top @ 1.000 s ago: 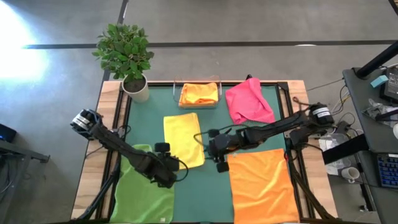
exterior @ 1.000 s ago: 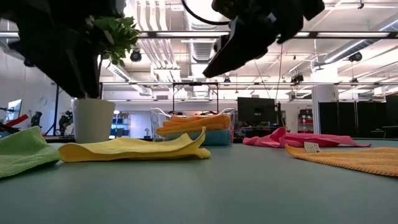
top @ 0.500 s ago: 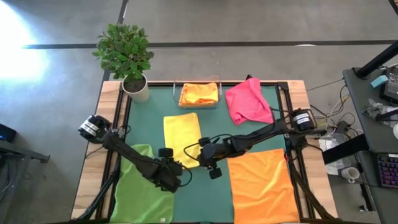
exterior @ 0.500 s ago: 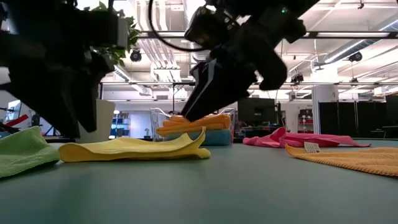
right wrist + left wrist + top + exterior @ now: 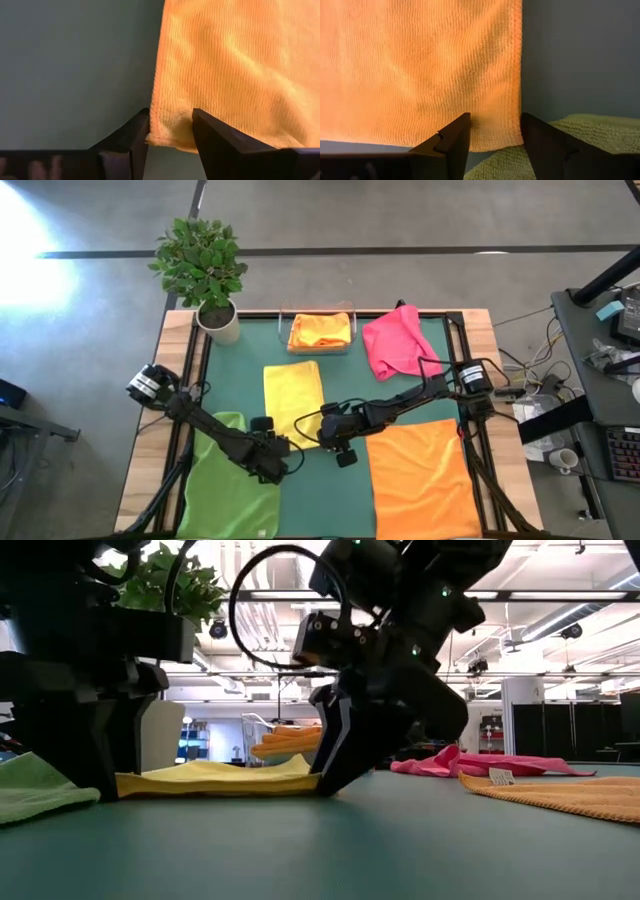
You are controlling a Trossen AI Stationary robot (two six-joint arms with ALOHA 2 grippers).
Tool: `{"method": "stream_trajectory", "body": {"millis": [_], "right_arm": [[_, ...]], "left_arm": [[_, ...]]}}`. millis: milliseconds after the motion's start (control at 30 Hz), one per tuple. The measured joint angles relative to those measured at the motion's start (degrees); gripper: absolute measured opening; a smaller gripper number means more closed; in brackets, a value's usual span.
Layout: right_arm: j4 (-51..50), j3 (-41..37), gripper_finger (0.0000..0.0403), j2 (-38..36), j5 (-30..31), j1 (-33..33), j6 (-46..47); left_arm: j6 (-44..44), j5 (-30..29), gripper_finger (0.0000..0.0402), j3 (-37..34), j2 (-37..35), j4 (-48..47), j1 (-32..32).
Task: Fold microfiber towels
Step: Fold the yellow microfiber towel
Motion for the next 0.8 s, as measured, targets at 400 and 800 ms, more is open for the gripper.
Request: {"method": "stream_trajectory", "body": {"millis": [400,800], "right_arm": [[0.03,0.41,0.0048,1.69,2.03,0.03,1.56],[-8.83,0.19,0.0009,-2.39,3.96,-0.47,7.18]], "left_arm": [[-0.19,0.58,0.0119,-1.00,-0.17,1.18,2.46],[-0.13,2.31,0.0012,1.64,-1.11,2.23,2.75]]}}
